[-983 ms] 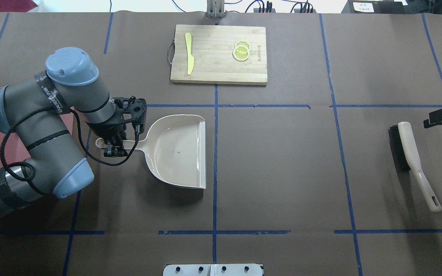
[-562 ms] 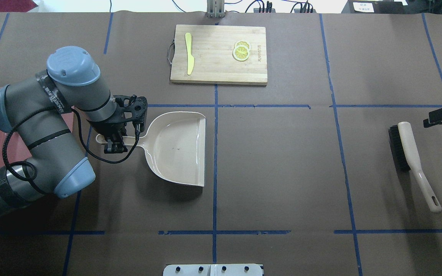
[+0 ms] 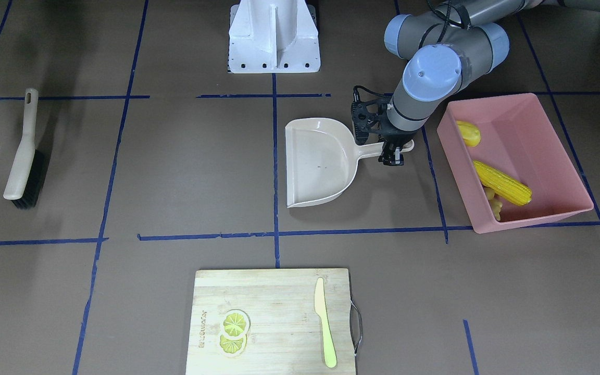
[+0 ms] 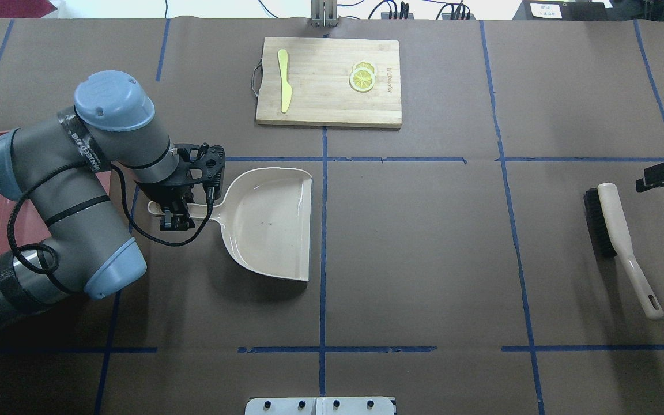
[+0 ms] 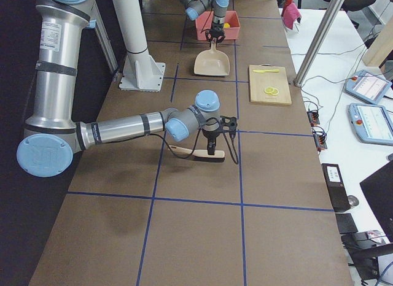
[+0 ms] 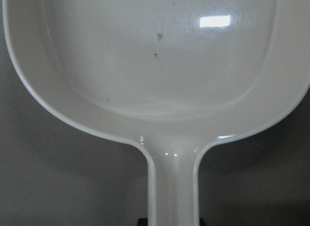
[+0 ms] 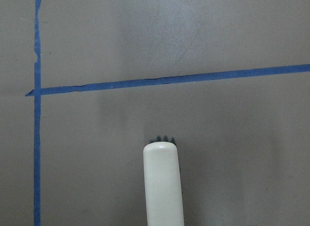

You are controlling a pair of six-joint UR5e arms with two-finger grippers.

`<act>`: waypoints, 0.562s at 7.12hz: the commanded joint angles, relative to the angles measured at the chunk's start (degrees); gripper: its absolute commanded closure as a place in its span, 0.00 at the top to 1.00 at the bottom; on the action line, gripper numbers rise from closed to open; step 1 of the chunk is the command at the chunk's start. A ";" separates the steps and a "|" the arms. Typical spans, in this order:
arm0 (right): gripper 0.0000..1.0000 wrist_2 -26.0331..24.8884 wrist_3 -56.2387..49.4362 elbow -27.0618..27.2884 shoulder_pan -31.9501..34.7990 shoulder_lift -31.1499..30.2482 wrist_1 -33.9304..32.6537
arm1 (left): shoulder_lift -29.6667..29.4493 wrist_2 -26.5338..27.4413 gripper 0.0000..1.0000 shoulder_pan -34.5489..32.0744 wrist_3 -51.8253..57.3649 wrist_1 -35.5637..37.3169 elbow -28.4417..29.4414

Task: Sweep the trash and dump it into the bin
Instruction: 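Lower the dustpan onto the table with the left gripper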

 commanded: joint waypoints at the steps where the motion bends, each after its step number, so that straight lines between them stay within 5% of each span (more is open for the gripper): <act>1: 1.00 0.01 0.00 0.03 0.00 0.27 0.00 | 0.12 0.24 1.00 0.65 -0.29 -0.40 0.02; 4: 1.00 0.09 0.00 -0.06 0.00 0.36 0.00 | -0.14 0.24 1.00 0.47 -3.42 0.04 -1.29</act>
